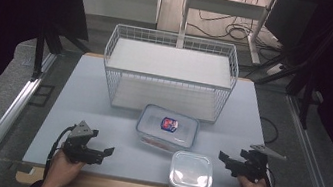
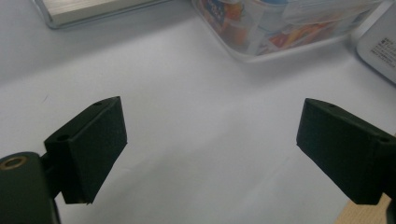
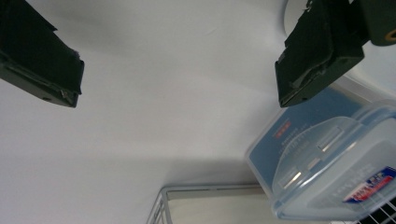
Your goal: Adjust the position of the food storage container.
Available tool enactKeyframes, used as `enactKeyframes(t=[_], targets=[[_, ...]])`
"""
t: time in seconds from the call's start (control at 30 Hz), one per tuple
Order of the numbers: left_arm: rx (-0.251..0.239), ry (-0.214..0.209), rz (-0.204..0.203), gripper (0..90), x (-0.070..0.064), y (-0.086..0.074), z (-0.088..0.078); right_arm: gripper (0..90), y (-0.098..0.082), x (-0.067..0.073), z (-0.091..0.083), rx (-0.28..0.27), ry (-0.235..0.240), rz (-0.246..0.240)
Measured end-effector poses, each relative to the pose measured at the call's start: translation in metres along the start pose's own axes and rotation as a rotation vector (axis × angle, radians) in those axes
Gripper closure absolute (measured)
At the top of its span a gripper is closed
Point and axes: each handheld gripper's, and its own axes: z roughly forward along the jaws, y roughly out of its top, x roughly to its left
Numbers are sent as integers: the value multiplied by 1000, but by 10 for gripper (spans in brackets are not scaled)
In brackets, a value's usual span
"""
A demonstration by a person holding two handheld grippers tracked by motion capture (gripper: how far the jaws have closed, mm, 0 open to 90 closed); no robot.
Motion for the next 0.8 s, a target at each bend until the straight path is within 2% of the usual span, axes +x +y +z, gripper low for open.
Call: enactKeyframes(t=[0.07,0.1,0.13,0.33,0.63,0.7,0.8], targets=[[-9,7,31,87,-2,0,0,15,-1,2,3,12,-12,-7],[-9,7,31,87,-2,0,0,15,-1,2,3,12,-12,-7],[-10,17,51,87,-3,0,1,14,-2,3,5,36,-16,-8],[8,15,72,70,-4,-1,5,1,-1,6,4,61,19,-38],[23,13,85,66,-5,-1,6,4,2,8,0,84,44,-48],[26,12,81,67,-5,-1,7,28,3,9,0,96,42,-57],[28,8,81,68,-5,-1,7,166,7,17,-7,99,10,-97]])
